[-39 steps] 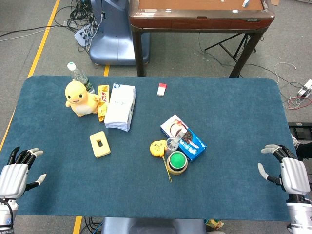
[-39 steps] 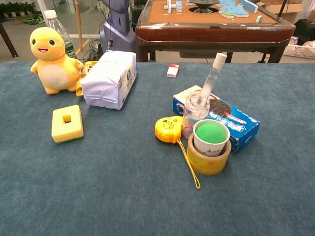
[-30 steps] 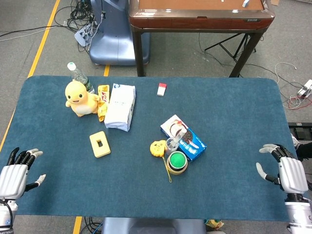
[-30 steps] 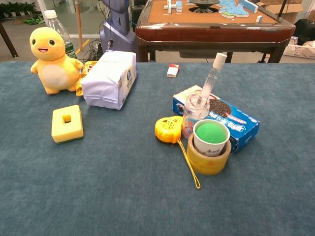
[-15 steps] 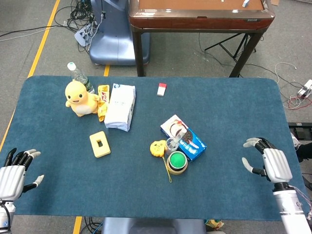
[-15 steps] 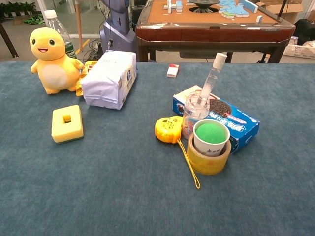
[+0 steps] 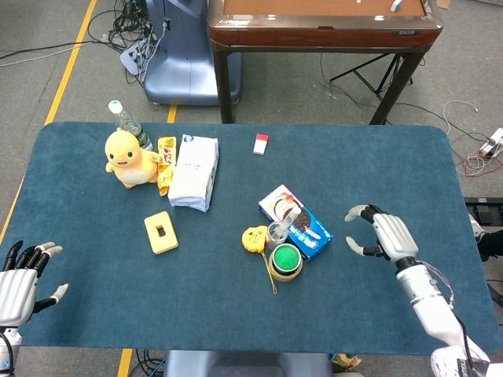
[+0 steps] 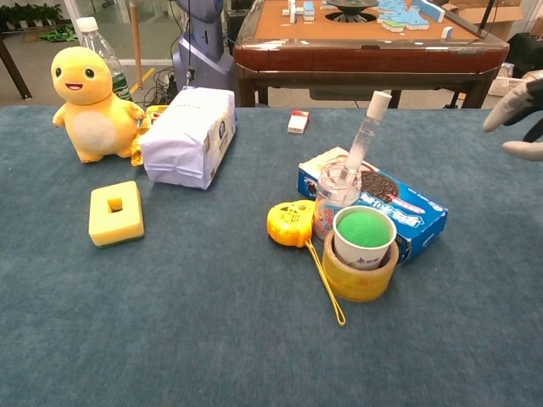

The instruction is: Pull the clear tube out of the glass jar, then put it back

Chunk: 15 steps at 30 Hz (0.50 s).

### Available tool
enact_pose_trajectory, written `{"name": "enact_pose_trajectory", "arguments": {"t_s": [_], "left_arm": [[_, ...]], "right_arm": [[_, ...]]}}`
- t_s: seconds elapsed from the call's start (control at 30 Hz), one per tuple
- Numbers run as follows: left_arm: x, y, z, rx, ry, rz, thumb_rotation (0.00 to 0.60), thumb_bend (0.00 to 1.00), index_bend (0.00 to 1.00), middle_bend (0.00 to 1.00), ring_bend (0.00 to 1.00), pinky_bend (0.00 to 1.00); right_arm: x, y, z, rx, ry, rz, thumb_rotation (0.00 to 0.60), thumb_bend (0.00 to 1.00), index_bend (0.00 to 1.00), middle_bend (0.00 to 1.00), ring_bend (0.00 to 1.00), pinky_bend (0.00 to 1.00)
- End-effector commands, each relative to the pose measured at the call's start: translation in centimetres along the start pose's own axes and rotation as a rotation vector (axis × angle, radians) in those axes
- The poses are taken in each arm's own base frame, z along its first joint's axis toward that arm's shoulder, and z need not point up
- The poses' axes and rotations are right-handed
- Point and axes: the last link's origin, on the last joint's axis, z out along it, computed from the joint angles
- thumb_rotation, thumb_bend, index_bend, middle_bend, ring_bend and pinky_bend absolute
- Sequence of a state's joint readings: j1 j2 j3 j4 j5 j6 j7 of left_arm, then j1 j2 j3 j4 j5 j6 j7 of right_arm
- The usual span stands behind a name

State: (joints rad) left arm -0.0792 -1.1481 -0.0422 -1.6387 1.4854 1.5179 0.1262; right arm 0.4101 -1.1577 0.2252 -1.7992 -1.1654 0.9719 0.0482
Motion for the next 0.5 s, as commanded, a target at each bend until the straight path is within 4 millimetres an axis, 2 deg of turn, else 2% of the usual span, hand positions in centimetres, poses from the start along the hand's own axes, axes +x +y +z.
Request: {"name": "enact_pose_trajectory", "arguments": {"t_s": [0.03,0.1,0.2,0.37,0.5], "left_arm": [[0.0,0.0,0.0,0.0,0.001,0.001,0.6,0.24,0.25,0.2,0.16,0.02],[0.1,-0.1,-0.1,0.002,0.001,0.003,0.6,0.24,0.25,0.2,0.16,0.02],[0.1,-0.2,-0.1,0.005,0.001,0.005,0.6,0.24,0.25,0.2,0.16,0.02],[0.2,-0.3,-0.2,0.008,0.0,0.006,0.6,0.24,0.25,0.2,0.16,0.02],[0.2,-0.4,-0.2,0.011,0.0,0.006,0.6,0.24,0.25,0.2,0.16,0.02]], "right_arm": [[-0.7,-1.1,2.0,0.017,-0.033,0.025,0.6,0.35,0.39,0.28,0.19,0.26],[-1.2,-1.8,2.9,0.031,-0.051,0.028,0.6,0.29,0.39,0.28,0.19,0.26],[-1.9,-2.8,4.1,0.049,-0.076,0.029,0.6,0.27,0.39,0.28,0.19,0.26],[-2.6,-4.5,5.8,0.072,-0.104,0.034,0.6,0.27,0.41,0.29,0.19,0.26],[-3.1,-5.6,6.7,0.086,-0.119,0.018,0.6,0.34,0.44,0.3,0.19,0.26]]}}
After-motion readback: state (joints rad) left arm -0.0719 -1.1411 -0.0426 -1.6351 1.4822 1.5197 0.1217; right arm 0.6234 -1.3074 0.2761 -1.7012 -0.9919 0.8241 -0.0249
